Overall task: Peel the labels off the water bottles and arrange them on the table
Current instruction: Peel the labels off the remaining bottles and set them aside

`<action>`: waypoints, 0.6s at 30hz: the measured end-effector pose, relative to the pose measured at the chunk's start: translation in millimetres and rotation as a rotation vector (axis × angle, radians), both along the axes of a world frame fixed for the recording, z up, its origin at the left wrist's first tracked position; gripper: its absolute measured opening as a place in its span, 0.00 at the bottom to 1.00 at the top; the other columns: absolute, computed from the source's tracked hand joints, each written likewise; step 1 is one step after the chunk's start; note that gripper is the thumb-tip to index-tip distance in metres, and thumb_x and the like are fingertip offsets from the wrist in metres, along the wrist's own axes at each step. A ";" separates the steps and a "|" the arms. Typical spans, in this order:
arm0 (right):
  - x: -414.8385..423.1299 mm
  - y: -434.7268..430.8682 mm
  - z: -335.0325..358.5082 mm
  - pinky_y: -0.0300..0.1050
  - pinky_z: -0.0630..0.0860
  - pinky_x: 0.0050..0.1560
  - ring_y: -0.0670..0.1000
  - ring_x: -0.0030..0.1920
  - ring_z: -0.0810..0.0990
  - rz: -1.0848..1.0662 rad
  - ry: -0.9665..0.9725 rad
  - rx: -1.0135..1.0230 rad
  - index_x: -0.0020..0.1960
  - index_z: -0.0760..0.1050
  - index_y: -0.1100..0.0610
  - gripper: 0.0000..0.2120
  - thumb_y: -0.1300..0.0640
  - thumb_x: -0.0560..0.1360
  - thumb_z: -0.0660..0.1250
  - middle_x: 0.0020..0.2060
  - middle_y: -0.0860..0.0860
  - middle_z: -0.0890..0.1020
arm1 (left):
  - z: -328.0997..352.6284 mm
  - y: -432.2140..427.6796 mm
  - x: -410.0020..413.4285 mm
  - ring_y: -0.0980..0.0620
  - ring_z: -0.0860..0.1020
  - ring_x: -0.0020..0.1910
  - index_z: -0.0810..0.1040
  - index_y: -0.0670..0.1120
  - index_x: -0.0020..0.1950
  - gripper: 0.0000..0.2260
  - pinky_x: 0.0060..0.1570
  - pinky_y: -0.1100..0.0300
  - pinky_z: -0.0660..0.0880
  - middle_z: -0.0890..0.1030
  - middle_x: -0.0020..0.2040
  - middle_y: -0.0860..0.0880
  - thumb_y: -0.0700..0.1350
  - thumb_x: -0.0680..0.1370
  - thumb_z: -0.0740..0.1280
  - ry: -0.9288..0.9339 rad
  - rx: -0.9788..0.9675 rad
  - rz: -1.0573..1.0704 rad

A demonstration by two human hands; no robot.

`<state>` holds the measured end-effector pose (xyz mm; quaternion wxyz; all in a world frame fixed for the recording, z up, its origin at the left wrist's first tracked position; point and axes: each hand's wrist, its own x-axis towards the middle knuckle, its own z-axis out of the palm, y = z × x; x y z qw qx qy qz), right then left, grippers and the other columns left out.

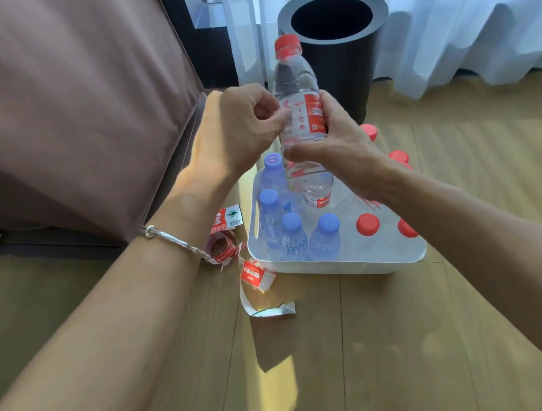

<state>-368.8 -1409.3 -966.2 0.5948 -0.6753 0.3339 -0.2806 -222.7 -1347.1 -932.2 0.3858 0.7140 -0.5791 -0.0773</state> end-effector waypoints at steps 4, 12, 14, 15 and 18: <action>2.2 0.4 -3.7 0.46 0.82 0.52 0.52 0.54 0.82 -0.004 0.000 -0.028 0.68 0.63 0.55 0.31 0.65 0.71 0.74 0.56 0.56 0.77 | -6.3 -1.4 -4.0 0.54 0.81 0.36 0.82 0.44 0.46 0.05 0.40 0.57 0.78 0.83 0.38 0.51 0.44 0.77 0.68 -0.045 -0.039 0.054; 8.7 -3.2 -11.7 0.45 0.81 0.54 0.51 0.58 0.80 -0.076 -0.096 -0.008 0.78 0.51 0.55 0.45 0.63 0.69 0.74 0.62 0.58 0.74 | -16.8 -8.6 -8.9 0.47 0.84 0.46 0.78 0.48 0.48 0.19 0.46 0.45 0.82 0.84 0.46 0.45 0.62 0.69 0.70 0.488 0.081 0.029; 7.5 -4.5 -14.2 0.41 0.81 0.50 0.50 0.55 0.81 -0.103 -0.090 -0.003 0.75 0.54 0.56 0.40 0.67 0.71 0.72 0.59 0.57 0.76 | -18.1 -8.8 -12.1 0.47 0.84 0.47 0.76 0.47 0.52 0.19 0.48 0.45 0.82 0.83 0.48 0.45 0.59 0.69 0.71 0.542 0.126 0.003; 6.4 -5.4 -16.4 0.39 0.80 0.49 0.49 0.54 0.81 -0.109 -0.082 0.000 0.75 0.55 0.57 0.39 0.69 0.71 0.72 0.58 0.57 0.77 | -19.6 -9.6 -13.3 0.47 0.84 0.47 0.75 0.48 0.53 0.19 0.48 0.46 0.82 0.83 0.49 0.45 0.58 0.69 0.71 0.548 0.152 -0.014; 2.8 -7.5 -22.6 0.39 0.80 0.50 0.49 0.55 0.81 -0.106 -0.055 -0.019 0.74 0.56 0.57 0.38 0.69 0.71 0.72 0.60 0.57 0.76 | -25.6 -10.4 -15.9 0.49 0.84 0.48 0.73 0.49 0.56 0.16 0.49 0.47 0.82 0.82 0.49 0.47 0.54 0.74 0.72 0.529 0.214 -0.050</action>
